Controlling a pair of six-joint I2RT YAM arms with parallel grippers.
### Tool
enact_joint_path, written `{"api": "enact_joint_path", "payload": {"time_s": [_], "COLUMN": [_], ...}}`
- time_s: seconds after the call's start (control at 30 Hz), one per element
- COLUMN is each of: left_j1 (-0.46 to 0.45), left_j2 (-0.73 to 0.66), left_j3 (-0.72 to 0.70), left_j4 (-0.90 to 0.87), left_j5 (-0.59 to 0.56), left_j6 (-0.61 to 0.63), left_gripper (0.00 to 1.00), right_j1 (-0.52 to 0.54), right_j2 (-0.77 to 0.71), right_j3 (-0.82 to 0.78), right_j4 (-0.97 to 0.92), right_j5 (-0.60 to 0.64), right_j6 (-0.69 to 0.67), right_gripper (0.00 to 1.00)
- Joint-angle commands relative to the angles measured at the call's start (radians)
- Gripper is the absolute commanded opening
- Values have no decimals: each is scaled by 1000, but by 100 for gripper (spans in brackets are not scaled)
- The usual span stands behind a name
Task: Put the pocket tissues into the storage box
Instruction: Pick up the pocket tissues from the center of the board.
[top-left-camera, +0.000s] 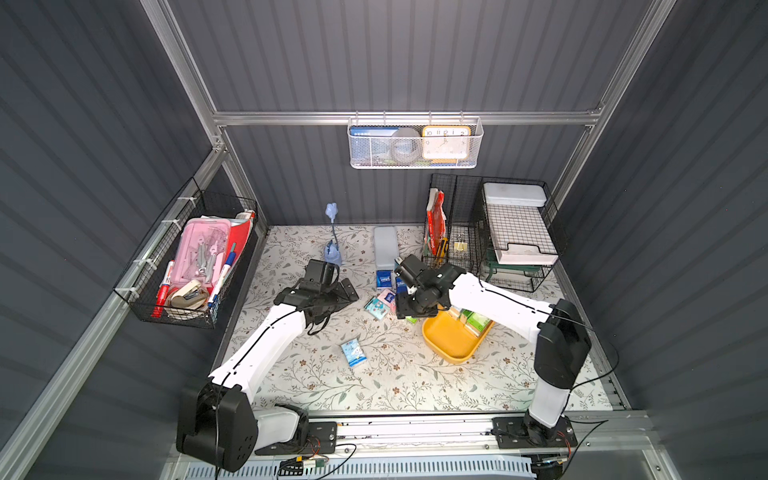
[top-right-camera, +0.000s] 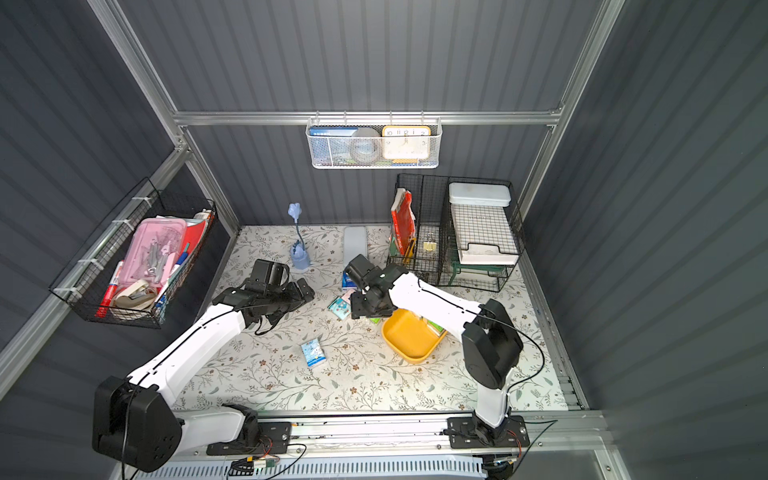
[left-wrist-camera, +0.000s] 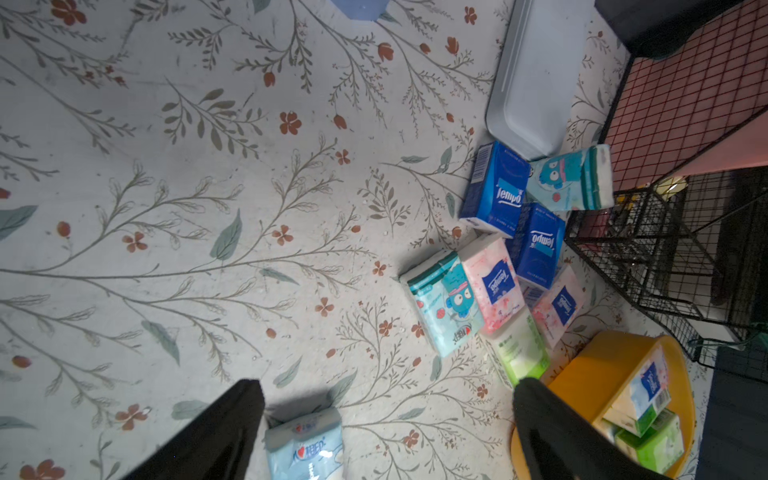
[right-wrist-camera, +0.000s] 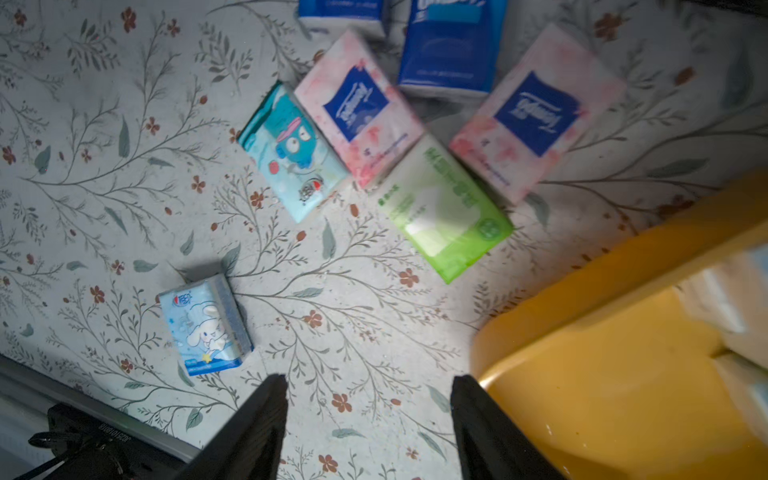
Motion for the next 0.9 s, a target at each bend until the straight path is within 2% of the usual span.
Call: {"api": "enact_joint_path", "payload": {"time_s": [0.0, 0.2, 0.33, 0.43, 0.67, 0.87], "left_j1": [2, -3, -7, -29, -166, -181], "left_j2": [-37, -105, -112, -63, 95, 180], "left_j3": [-67, -213, -234, -212, -168, -173], "left_j4": [-102, -118, -111, -121, -97, -41], "left_j5": [-6, 77, 84, 90, 89, 96], "left_j6": [-25, -100, -125, -123, -131, -123], "left_gripper": [99, 99, 96, 94, 91, 86], "right_j1": [0, -30, -81, -138, -297, -370], "right_j2": [26, 20, -9, -61, -256, -365], "right_j3": [48, 48, 3, -78, -306, -365], "right_j4": [2, -8, -18, -10, 67, 55], "right_j5": [9, 79, 101, 96, 59, 57], "right_j6": [4, -3, 3, 19, 50, 32], "right_gripper": [67, 67, 67, 67, 67, 67]}}
